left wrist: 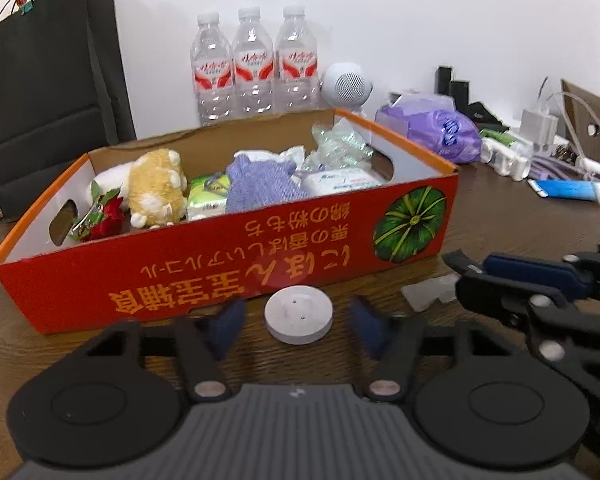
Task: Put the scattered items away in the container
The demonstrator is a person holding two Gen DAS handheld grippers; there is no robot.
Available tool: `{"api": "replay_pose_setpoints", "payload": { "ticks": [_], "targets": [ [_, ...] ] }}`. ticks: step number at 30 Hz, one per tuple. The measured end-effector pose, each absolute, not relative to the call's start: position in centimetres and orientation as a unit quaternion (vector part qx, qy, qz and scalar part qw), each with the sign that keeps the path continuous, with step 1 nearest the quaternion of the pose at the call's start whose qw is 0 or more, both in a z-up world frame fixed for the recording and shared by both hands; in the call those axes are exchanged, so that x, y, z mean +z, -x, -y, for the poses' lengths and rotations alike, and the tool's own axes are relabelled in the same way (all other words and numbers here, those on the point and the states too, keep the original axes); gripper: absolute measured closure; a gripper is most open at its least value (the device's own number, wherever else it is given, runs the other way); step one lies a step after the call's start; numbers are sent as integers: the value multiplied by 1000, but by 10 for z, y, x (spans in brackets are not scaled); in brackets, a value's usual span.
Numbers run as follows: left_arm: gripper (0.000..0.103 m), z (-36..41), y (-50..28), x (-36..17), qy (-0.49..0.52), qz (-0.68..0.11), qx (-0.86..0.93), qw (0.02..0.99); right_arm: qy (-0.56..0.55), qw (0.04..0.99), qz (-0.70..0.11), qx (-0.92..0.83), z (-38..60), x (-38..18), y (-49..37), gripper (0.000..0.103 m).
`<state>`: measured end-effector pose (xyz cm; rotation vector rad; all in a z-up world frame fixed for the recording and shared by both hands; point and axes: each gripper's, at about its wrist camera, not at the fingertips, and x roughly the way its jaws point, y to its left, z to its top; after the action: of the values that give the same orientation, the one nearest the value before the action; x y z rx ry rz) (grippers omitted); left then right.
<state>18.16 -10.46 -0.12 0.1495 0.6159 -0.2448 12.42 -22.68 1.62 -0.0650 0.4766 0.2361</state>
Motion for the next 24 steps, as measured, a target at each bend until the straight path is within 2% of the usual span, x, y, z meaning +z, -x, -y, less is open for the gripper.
{"api": "replay_pose_setpoints", "payload": {
  "ticks": [8,18,24],
  "targets": [
    [64,86,-148,14,-64,-294,-96,949,26,959,-250,132,222,12,-123,89],
    [64,13,-33,40,-16,-239,19,971,54,964,-211,155,202,22,-98,89],
    [64,-10,23,50,18,-206,37,978,54,972,-166,160,173,47,-28,89]
  ]
}}
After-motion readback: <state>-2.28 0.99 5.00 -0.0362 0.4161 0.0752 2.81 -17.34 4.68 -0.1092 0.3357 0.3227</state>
